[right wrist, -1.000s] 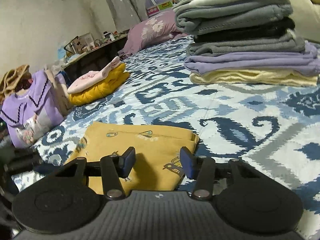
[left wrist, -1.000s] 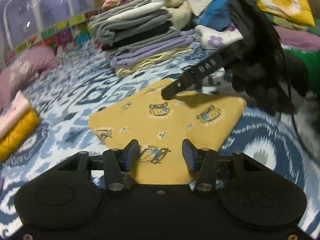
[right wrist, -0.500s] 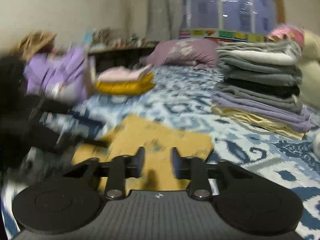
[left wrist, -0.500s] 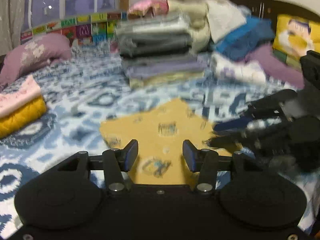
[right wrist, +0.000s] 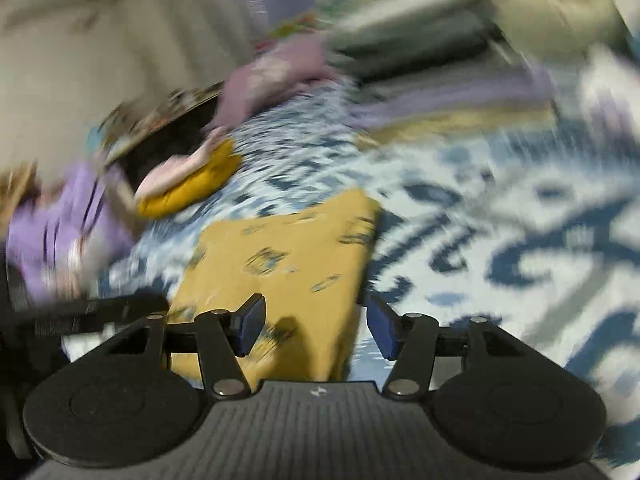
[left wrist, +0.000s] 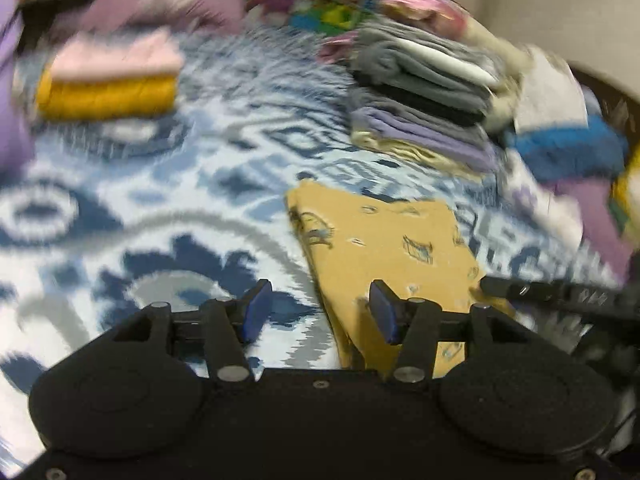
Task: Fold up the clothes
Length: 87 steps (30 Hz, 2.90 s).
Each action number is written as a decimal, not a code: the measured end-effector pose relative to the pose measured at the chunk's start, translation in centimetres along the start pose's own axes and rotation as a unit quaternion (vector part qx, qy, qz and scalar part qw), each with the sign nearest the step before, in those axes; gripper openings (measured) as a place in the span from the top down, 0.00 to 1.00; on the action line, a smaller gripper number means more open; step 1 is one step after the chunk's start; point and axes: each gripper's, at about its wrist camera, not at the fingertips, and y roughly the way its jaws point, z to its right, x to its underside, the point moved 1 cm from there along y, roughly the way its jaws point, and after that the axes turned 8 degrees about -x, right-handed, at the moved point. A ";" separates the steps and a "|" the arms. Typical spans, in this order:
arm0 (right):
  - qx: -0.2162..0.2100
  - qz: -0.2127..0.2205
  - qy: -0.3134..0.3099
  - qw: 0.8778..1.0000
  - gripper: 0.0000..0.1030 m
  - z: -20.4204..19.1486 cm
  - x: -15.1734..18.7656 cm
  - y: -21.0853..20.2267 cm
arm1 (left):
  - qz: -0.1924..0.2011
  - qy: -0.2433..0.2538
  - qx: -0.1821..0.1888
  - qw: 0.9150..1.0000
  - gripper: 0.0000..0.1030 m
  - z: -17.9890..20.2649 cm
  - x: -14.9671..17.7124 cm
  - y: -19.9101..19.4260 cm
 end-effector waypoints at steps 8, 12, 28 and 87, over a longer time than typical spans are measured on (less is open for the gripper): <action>-0.033 -0.010 0.075 0.997 0.61 2.6 -1.3 3.1 | -0.035 -0.116 0.076 0.990 0.62 -0.1 -0.3 3.3; -0.060 -0.010 0.118 0.991 0.67 3.1 -1.0 3.1 | -0.039 -0.132 0.083 0.987 0.66 0.1 -0.1 3.4; -0.152 0.063 0.184 0.969 0.85 -0.2 -1.6 3.4 | 0.010 -0.248 0.166 0.954 0.88 -5.6 -2.4 0.6; 0.054 -0.087 -0.160 0.982 0.00 -25.2 -14.5 15.0 | 0.063 -0.036 -0.259 0.963 0.00 -6.9 -16.6 -8.6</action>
